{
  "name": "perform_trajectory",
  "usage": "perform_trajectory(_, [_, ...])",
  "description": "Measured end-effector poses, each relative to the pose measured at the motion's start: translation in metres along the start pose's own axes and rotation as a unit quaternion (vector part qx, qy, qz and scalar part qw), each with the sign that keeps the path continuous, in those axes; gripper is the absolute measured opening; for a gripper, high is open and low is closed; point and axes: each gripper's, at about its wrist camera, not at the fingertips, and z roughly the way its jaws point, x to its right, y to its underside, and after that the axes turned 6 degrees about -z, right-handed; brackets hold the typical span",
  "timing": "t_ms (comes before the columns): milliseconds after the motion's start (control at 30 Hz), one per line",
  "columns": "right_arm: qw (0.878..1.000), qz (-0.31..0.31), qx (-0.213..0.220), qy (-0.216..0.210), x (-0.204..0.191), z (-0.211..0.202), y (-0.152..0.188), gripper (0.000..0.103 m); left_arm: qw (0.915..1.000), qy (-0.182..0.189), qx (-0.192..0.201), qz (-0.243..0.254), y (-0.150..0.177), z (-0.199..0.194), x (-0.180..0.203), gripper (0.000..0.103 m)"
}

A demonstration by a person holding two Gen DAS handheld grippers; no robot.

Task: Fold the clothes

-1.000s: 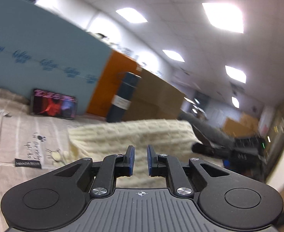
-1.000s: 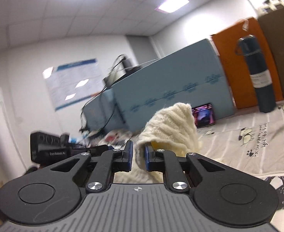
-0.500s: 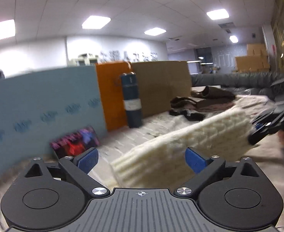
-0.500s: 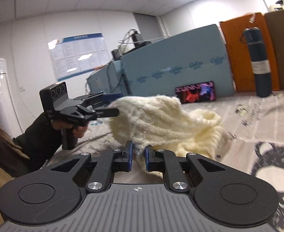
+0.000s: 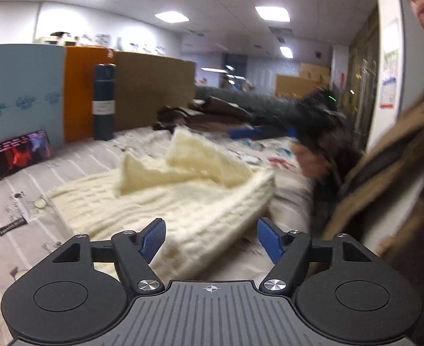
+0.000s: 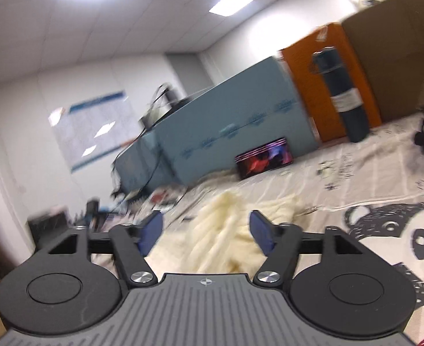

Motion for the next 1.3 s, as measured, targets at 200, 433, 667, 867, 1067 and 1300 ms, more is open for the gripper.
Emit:
perform_trajectory(200, [0.987,0.113,-0.021,0.112,0.035,0.026,-0.005,0.073,0.9944,-0.031,0.085,-0.054,-0.017,-0.014,-0.027,0.094])
perform_trajectory(433, [0.969,0.196,-0.076,0.128,0.06,0.082,-0.005,0.07,0.9685,-0.193,0.001,-0.158,-0.037,0.047,-0.105,0.093])
perform_trajectory(667, [0.964,0.194,-0.124,0.132,0.057,0.125,-0.005,0.041,0.9635,-0.206,-0.052,-0.162,-0.043,0.094,-0.132,0.03])
perform_trajectory(867, [0.979,0.13,-0.108,0.11,0.036,0.133,-0.016,0.022,0.963,-0.222,-0.01,-0.153,-0.06,0.095,-0.135,0.014])
perform_trajectory(1067, [0.984,0.111,-0.07,0.123,0.043,0.151,-0.05,0.02,0.9604,-0.237,0.031,-0.143,-0.078,0.097,-0.138,0.013])
perform_trajectory(1300, [0.979,0.111,-0.067,0.159,0.082,0.19,-0.073,0.02,0.9523,-0.258,0.003,-0.163,-0.087,0.133,-0.179,0.017])
